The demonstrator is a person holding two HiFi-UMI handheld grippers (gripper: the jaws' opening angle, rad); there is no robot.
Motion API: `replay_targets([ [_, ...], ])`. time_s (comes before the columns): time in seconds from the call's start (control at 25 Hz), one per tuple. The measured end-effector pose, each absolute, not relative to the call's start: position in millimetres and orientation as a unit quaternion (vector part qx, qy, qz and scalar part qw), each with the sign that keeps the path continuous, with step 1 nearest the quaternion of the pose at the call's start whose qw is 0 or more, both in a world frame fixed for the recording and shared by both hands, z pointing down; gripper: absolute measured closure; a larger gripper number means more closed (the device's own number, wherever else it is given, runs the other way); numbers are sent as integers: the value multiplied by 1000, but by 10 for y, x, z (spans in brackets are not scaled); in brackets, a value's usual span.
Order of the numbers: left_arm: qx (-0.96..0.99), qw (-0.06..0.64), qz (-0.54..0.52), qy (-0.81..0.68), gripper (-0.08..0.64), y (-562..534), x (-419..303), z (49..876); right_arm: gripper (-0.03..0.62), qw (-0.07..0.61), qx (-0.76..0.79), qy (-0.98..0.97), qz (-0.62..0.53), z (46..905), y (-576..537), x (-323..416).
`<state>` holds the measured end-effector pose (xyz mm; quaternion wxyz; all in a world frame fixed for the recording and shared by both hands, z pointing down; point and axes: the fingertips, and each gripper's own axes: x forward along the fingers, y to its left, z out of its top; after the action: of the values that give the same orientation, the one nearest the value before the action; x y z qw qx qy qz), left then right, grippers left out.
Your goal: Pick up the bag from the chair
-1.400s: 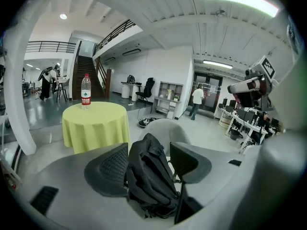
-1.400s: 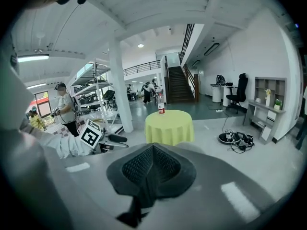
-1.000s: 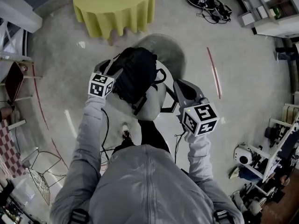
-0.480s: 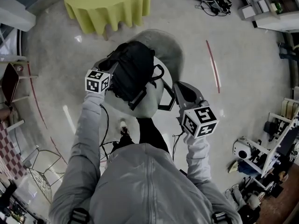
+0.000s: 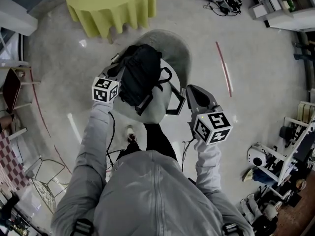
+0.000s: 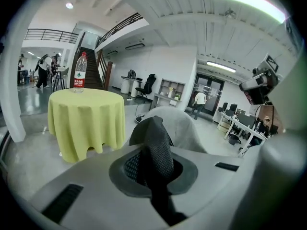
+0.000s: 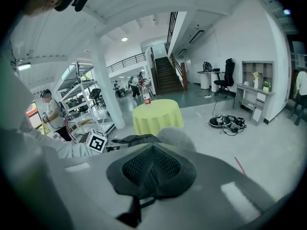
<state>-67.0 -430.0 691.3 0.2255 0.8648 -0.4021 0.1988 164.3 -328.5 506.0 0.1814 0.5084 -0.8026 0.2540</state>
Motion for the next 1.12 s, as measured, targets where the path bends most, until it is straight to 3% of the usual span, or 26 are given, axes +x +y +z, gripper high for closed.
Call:
replay_targets([
  [0.48,891,161,140,-400,552,-3928,-311,6003,581,152,550,-785,239,4794,-2903,1918],
  [1.12,896,73,67,-433,554,-3560,-846,4203,581,112,578,-794,152,3994,-2630,1801],
])
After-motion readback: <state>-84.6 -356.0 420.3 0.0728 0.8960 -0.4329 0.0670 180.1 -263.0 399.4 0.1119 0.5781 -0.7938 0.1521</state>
